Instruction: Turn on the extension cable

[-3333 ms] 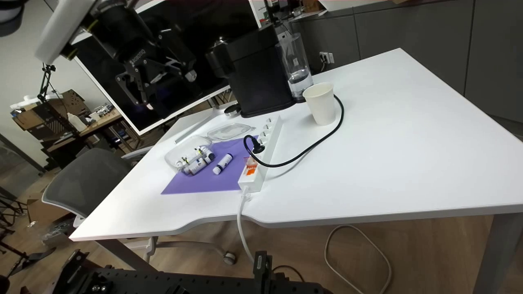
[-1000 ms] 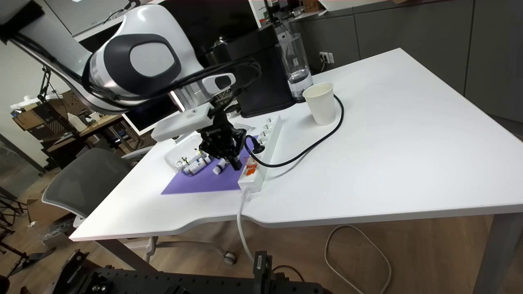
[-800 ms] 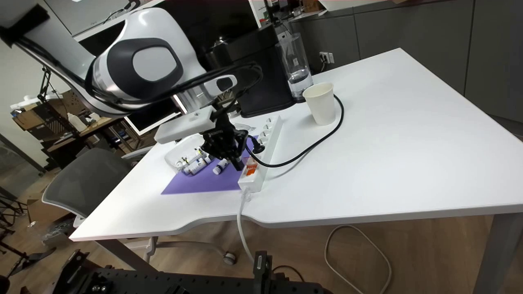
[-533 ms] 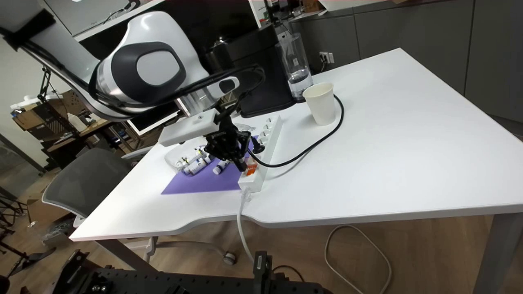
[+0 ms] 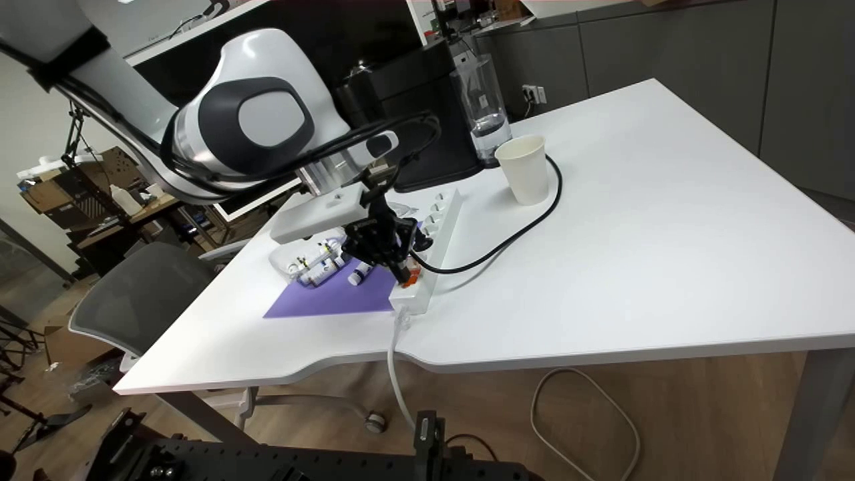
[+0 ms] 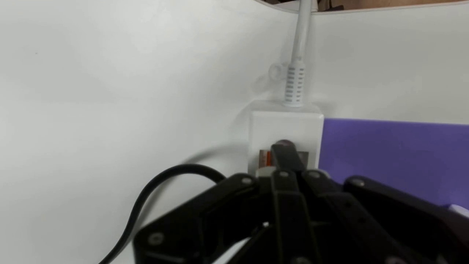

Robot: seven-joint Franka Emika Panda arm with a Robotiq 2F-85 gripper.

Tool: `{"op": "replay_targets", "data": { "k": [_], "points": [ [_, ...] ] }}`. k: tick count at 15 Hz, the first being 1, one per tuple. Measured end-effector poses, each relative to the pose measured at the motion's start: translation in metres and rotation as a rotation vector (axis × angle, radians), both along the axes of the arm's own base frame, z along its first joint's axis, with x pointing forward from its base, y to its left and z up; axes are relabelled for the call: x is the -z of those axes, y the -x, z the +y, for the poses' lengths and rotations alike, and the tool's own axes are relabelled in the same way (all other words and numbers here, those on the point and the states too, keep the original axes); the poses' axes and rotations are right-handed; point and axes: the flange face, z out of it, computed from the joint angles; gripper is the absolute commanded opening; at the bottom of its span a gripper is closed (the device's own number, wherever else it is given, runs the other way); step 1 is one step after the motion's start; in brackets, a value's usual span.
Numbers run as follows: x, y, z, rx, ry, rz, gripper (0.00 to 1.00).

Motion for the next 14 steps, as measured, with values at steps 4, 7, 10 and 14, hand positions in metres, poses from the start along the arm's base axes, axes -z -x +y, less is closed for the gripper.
{"op": "replay_targets", "data": {
  "k": [4, 7, 10, 14],
  "points": [
    [0.004, -0.006, -0.001, -0.006, 0.003, 0.001, 0.00],
    [0.008, -0.010, -0.002, -0.008, 0.004, 0.007, 0.00],
    [0.012, -0.013, -0.004, -0.008, 0.003, 0.019, 0.00],
    [0.012, -0.016, -0.005, -0.005, -0.006, 0.038, 0.00]
  ]
}}
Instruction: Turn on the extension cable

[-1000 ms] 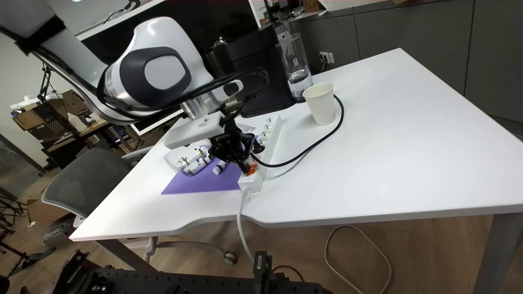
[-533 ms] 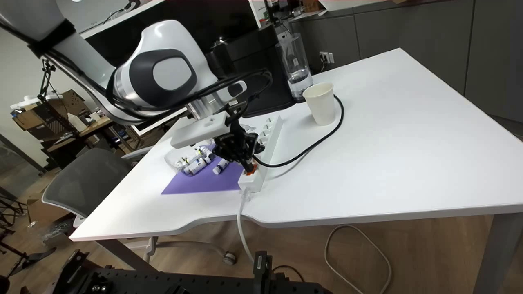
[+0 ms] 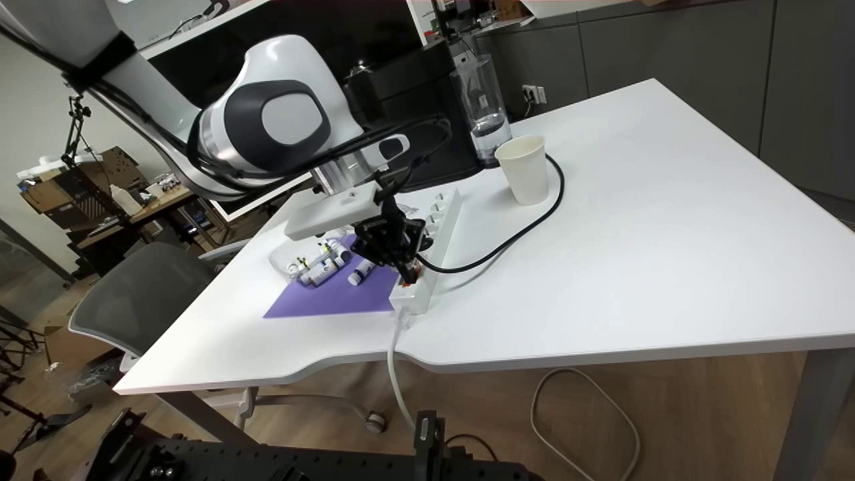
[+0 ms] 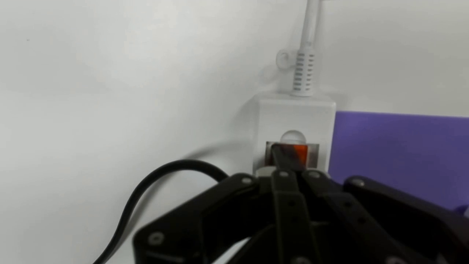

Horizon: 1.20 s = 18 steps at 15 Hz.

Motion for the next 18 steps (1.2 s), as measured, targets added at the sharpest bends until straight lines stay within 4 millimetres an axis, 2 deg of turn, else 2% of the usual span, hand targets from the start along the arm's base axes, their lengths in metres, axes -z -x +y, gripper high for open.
{"op": "replay_targets", "data": {
  "k": [18],
  "points": [
    [-0.0009, -0.0030, -0.0008, -0.025, -0.021, 0.002, 0.00]
  ]
}}
